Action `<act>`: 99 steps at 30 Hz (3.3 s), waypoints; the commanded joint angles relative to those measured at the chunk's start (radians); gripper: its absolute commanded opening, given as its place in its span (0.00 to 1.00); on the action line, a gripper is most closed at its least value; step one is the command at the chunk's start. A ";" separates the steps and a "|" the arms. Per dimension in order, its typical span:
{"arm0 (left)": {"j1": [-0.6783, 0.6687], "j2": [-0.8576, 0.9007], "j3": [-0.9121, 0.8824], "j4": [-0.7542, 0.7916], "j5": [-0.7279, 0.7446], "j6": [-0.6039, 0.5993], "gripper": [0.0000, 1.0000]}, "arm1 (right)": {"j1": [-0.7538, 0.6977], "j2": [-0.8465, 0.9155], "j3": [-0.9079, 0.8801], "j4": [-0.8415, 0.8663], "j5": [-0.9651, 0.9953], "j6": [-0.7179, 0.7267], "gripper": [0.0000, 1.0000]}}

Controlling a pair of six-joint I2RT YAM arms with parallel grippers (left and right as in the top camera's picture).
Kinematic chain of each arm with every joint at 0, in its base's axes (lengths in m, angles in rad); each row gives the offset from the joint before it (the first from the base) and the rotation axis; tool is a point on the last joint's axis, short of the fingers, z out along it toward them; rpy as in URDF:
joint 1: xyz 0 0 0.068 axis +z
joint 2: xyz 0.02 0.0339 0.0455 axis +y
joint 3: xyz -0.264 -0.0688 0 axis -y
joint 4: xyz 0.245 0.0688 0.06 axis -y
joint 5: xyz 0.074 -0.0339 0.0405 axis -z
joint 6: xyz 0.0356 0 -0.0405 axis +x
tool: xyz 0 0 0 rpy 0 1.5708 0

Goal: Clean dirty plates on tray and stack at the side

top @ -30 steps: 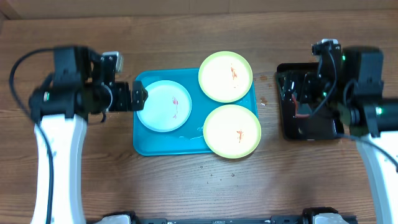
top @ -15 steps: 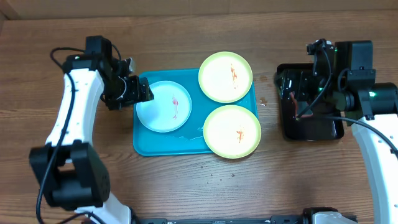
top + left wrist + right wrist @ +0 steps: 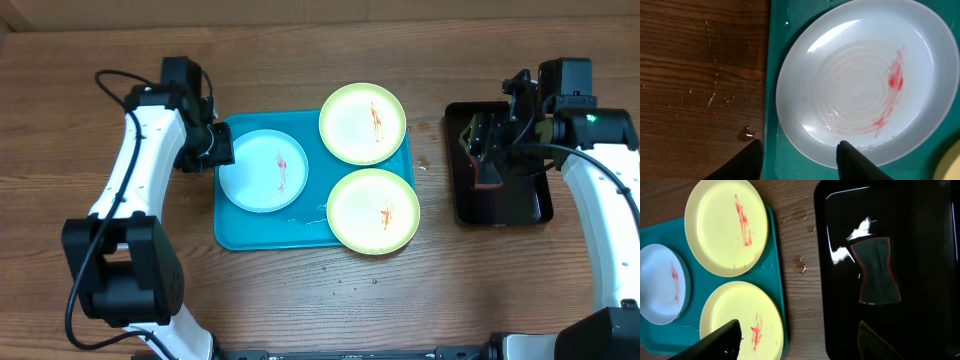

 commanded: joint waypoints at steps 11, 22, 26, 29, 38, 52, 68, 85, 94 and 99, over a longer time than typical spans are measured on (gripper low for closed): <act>-0.002 0.200 0.015 0.048 -0.032 0.028 0.41 | -0.004 -0.009 0.027 -0.018 0.051 -0.003 0.75; -0.002 0.267 0.015 0.060 -0.031 0.024 0.19 | -0.004 -0.009 0.027 -0.031 0.051 -0.003 0.75; -0.002 0.267 0.015 0.069 -0.031 0.024 0.17 | -0.004 -0.009 0.027 -0.030 0.051 -0.003 0.75; -0.002 0.267 0.015 0.082 -0.031 0.024 0.04 | -0.004 -0.009 0.027 -0.030 0.051 -0.003 0.72; -0.002 0.267 0.015 0.117 -0.032 0.024 0.04 | -0.004 0.004 0.027 -0.009 0.270 0.159 0.64; -0.002 0.267 0.015 0.120 -0.033 0.026 0.04 | -0.060 0.253 0.027 0.022 0.248 -0.060 0.62; -0.002 0.267 0.015 0.131 -0.032 0.028 0.04 | -0.060 0.435 0.024 0.172 0.248 -0.167 0.34; -0.002 0.267 0.015 0.127 -0.036 0.028 0.04 | -0.060 0.477 -0.062 0.213 0.204 -0.156 0.04; -0.002 0.267 0.015 0.125 -0.032 0.028 0.04 | -0.060 0.415 0.213 -0.045 0.052 -0.085 0.04; -0.002 0.267 0.015 0.124 -0.031 0.028 0.04 | -0.017 0.382 0.384 -0.137 -0.145 -0.034 0.04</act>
